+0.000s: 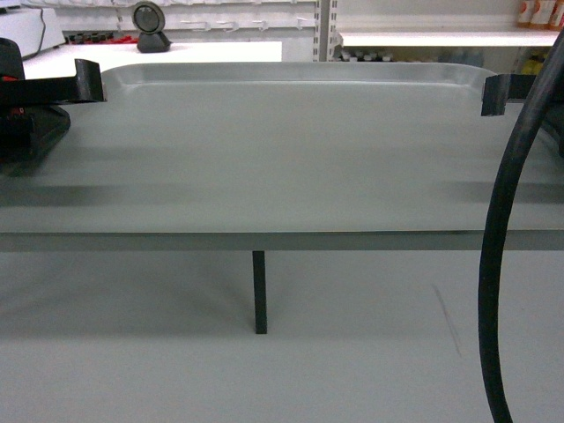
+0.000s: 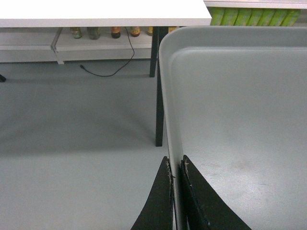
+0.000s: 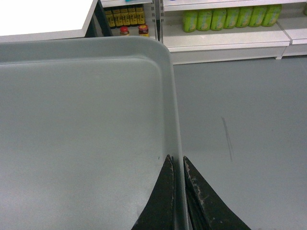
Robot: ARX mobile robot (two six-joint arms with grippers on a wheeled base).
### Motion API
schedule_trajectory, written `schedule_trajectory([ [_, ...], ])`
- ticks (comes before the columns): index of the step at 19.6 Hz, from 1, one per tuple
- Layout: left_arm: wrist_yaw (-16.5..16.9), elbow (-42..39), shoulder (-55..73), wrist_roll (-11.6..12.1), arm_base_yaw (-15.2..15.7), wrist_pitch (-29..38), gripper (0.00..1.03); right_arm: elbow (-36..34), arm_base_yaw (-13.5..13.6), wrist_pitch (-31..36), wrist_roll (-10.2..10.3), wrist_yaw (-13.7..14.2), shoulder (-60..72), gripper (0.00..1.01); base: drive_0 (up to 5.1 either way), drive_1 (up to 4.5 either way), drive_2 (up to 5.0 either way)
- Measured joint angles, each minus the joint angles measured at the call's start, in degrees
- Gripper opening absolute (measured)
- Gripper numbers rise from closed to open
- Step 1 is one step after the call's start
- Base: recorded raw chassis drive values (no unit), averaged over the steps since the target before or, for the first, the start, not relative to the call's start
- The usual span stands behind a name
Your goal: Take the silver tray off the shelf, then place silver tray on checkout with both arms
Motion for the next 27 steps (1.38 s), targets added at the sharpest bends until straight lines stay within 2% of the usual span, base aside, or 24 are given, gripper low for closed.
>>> schedule_trajectory([
  [23, 0.0, 0.0, 0.0, 0.0, 0.1, 0.0, 0.03, 0.0, 0.0, 0.2, 0.0, -0.2, 0.0, 0.03, -5.0, 2.45, 2.5],
  [27, 0.0, 0.0, 0.0, 0.0, 0.3, -0.1, 0.03, 0.0, 0.1, 0.1, 0.0, -0.2, 0.0, 0.03, -1.1, 0.51, 0.5],
])
